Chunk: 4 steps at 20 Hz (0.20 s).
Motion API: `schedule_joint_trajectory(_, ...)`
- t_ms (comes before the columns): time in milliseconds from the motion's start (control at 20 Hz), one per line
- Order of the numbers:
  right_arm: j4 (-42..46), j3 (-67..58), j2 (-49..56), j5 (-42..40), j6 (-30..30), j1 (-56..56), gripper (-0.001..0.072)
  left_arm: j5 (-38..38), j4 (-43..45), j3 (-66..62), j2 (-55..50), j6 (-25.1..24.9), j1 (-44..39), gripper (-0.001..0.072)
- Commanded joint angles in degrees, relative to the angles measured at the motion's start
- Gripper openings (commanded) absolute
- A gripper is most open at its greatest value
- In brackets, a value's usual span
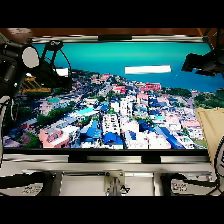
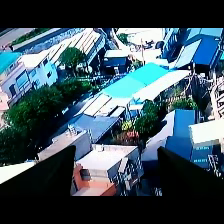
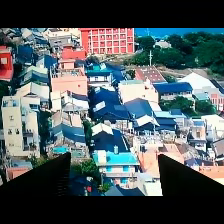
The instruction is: Fold the shirts.
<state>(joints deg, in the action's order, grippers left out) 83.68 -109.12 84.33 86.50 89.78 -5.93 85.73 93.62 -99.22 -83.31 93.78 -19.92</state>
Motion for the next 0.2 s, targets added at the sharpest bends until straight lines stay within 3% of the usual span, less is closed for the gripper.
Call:
schedule_joint_trajectory(0, -0.04, -0.02, 0.02, -0.02, 0.00, 0.04, 0.0648, 0.00, 0.00, 0.00, -0.33, -0.02, 0.02, 0.0613)
schedule_joint_trajectory(150, -0.04, -0.02, 0.02, -0.04, 0.00, 0.04, 0.0648, 0.02, 0.00, 0.00, -0.63, -0.02, 0.02, 0.0613)
